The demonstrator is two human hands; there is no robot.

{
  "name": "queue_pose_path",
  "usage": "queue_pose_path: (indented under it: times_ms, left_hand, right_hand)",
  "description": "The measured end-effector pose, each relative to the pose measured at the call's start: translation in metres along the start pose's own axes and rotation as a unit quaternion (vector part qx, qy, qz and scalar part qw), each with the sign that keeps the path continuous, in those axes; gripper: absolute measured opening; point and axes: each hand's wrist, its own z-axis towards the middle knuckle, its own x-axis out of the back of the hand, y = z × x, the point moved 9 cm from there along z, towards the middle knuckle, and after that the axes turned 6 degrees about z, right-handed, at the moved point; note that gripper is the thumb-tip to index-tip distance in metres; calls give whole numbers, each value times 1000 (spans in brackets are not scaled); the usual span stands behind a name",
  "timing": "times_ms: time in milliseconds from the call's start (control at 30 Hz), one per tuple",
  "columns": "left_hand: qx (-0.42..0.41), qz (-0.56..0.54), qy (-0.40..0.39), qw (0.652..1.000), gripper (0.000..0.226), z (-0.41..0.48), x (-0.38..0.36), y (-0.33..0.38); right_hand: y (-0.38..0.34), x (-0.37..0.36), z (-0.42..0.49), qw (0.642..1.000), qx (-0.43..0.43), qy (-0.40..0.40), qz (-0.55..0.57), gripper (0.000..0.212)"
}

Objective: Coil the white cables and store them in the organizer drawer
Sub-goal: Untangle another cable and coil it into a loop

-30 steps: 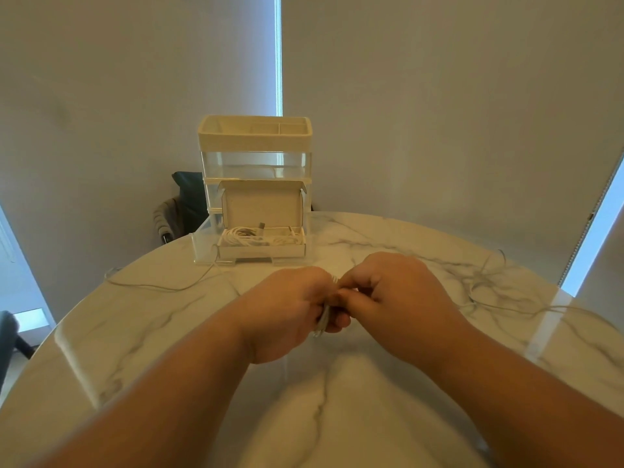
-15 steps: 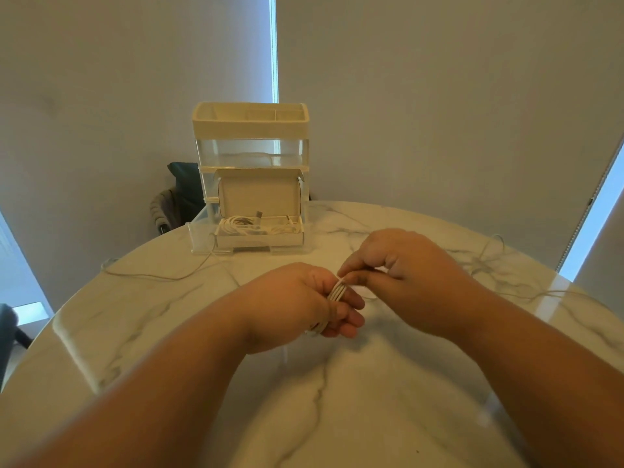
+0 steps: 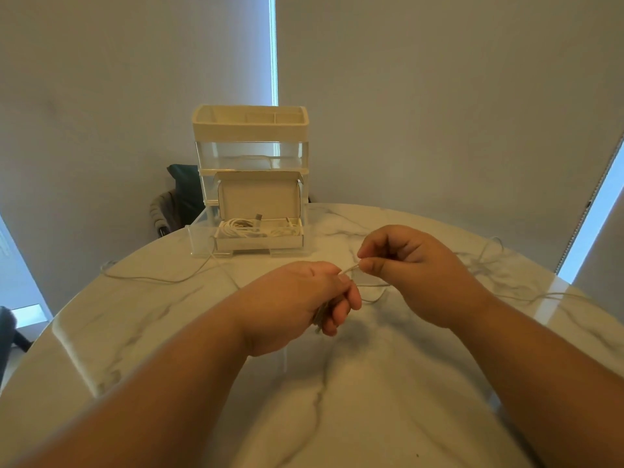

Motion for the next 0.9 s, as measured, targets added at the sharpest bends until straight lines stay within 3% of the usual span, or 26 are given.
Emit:
queue_pose_path:
  times_ms: [133,333,500,567,633,767,833,900]
  left_hand:
    - [-13,-44,8,999,40,0,3,3]
    - [-30,-101,35,994,47,2,7,1]
    - [-52,-279,39,958,39,4,8,7]
    - [-57,-329,41,942,34,4,11,8]
    - [-62,-350,41,934,33,4,13,9]
    - [-76,-378,50,922,33,4,12,11]
    - [-84,-388,55,916,35,5,12,11]
    - [-83,-387,59,916,41,7,13,10]
  right_hand:
    - [4,-7,-1,987,-31,-34,154,13]
    - [6,-12,-4,994,-43,-34,90,7]
    - [-4,-25,-10,972,-19,-17,232,17]
    - [-9,-22,-13,983,11,28,181,20]
    - [-20,-15,-17,993,55,81,61,19]
    - [-51,-10,-26,961,188,138,-148,14]
    - [-51,-16,-25,957,180,117,-195,8]
    - [-43,-20,-20,961,140,93,-221,22]
